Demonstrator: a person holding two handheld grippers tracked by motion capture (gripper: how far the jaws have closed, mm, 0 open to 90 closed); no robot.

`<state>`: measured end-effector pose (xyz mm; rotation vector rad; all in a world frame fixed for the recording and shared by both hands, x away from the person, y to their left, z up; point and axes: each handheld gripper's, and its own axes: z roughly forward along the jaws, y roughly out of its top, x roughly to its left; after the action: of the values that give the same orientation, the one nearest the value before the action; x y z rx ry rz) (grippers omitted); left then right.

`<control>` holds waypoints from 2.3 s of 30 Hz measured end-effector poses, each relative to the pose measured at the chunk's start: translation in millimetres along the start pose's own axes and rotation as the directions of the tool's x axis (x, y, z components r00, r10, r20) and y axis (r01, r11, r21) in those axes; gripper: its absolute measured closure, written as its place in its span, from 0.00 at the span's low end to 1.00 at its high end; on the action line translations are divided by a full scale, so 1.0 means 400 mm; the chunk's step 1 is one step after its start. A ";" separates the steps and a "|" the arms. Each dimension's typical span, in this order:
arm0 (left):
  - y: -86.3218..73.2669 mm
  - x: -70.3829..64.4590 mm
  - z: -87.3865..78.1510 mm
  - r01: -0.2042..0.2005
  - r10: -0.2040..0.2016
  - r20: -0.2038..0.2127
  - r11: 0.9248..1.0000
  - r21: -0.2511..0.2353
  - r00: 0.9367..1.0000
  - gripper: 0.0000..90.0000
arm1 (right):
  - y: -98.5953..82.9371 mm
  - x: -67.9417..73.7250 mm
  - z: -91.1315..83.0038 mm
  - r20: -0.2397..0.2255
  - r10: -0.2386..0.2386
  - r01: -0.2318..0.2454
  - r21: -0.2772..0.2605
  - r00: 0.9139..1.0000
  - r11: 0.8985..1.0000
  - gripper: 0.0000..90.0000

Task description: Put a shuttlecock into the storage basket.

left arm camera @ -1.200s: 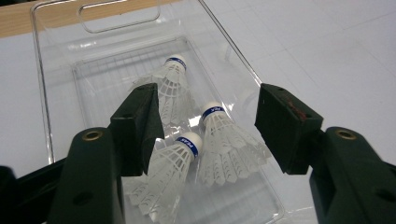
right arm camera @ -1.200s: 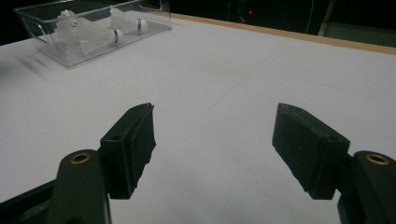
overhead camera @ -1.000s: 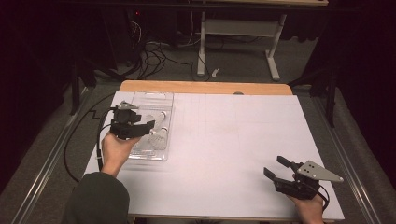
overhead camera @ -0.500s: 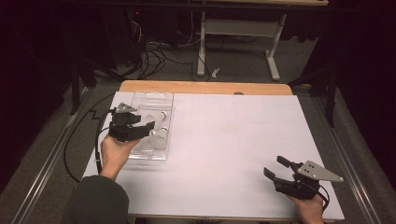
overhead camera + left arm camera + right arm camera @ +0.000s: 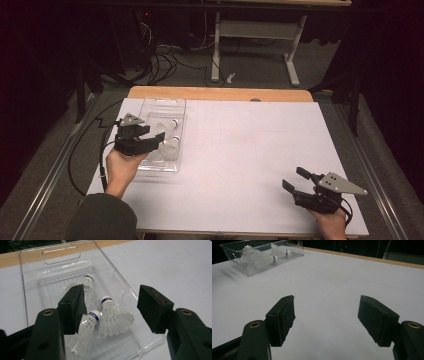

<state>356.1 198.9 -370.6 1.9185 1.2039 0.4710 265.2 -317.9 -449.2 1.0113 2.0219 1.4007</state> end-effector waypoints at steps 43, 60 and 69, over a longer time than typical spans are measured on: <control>-0.062 -0.014 -0.053 -0.016 0.015 -0.002 0.997 -0.076 1.000 0.45 | 0.000 -0.001 -0.002 0.002 0.005 -0.005 -0.004 1.000 1.000 0.33; -0.087 -0.009 -0.090 -0.004 0.003 -0.009 0.994 -0.111 1.000 0.45 | 0.000 0.000 -0.002 0.001 0.005 -0.005 -0.004 1.000 1.000 0.33; -0.095 -0.020 -0.106 -0.014 0.013 -0.008 0.992 -0.127 1.000 0.45 | 0.000 0.001 -0.003 0.001 0.004 -0.004 -0.004 1.000 1.000 0.33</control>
<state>302.3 219.0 -374.0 1.8188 1.1390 0.5494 264.2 -318.0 -448.7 1.0148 2.0171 1.4054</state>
